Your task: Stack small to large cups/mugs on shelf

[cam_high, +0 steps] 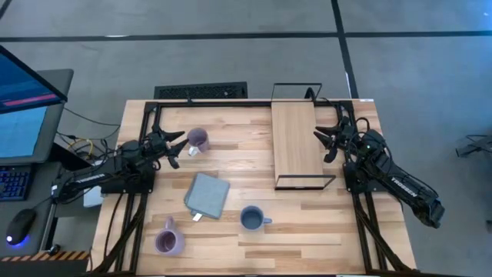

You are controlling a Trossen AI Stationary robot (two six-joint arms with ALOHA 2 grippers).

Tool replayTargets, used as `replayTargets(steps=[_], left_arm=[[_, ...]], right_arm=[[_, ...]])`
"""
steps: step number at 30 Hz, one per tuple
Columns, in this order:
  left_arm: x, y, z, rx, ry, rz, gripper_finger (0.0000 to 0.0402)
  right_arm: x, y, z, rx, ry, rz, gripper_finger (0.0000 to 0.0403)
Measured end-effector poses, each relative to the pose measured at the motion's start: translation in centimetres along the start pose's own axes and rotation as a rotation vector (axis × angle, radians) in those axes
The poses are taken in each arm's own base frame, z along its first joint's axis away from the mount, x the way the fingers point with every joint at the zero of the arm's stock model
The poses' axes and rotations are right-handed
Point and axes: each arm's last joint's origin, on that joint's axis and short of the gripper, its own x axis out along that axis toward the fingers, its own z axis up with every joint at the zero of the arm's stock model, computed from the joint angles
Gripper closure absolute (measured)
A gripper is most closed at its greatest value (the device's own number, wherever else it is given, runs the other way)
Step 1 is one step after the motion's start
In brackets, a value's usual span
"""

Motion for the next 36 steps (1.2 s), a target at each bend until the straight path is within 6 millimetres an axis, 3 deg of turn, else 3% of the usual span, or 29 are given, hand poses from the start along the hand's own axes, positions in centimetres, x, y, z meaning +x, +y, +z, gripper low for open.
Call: replayTargets(steps=[30,36], left_arm=[[0.0,0.0,0.0,0.000,0.001,0.000,0.0237],[0.0,0.0,0.0,0.000,0.000,0.000,0.0237]], right_arm=[[0.0,0.0,0.1,0.046,-0.015,0.003,0.0276],[-0.3,0.1,2.5,0.007,-0.135,-0.012,0.0276]])
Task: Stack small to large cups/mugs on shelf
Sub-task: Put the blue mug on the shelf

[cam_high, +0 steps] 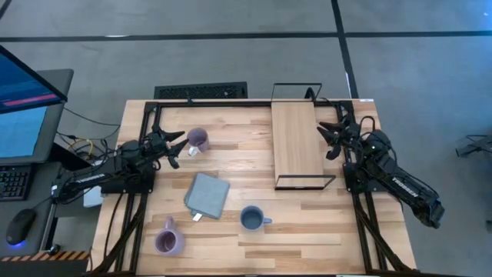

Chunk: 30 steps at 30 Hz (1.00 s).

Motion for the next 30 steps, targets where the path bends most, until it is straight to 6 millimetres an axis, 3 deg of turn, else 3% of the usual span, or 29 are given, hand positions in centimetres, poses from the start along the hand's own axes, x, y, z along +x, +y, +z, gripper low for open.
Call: replayTargets(steps=[4,10,20,25,30], left_arm=[[0.0,0.0,0.0,0.000,0.001,0.000,0.0237],[0.0,0.0,0.0,0.000,0.001,0.000,0.0237],[0.0,0.0,0.0,0.000,0.000,0.000,0.0237],[0.0,0.0,0.0,0.000,0.000,0.000,0.0237],[0.0,0.0,0.0,0.000,0.001,0.000,0.0237]], right_arm=[[-0.2,0.5,3.2,-0.015,-0.057,0.021,0.0276],[0.0,1.3,8.5,-0.024,-0.002,0.094,0.0276],[4.6,2.2,16.4,-0.085,0.172,0.241,0.0276],[7.5,3.2,18.6,-0.080,0.287,0.336,0.0276],[10.7,4.9,18.4,-0.049,0.509,0.434,0.0276]])
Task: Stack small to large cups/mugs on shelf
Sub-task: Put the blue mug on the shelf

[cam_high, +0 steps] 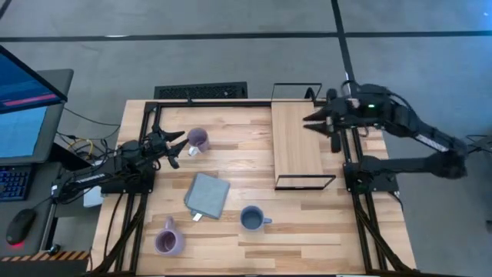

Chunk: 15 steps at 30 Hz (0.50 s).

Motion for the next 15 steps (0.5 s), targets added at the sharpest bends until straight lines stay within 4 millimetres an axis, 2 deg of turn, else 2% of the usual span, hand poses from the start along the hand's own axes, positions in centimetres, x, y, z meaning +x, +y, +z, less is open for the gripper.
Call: replayTargets(steps=[7,10,15], left_arm=[[0.0,0.0,0.0,0.000,0.000,0.000,0.0237],[0.0,0.0,0.0,0.000,0.000,0.000,0.0237],[0.0,0.0,0.0,0.000,0.000,0.000,0.0237]], right_arm=[[6.5,2.0,0.6,0.024,0.182,0.165,0.0276],[8.7,3.5,0.6,0.070,0.245,0.229,0.0276],[12.0,6.5,-0.3,0.041,0.346,0.306,0.0276]])
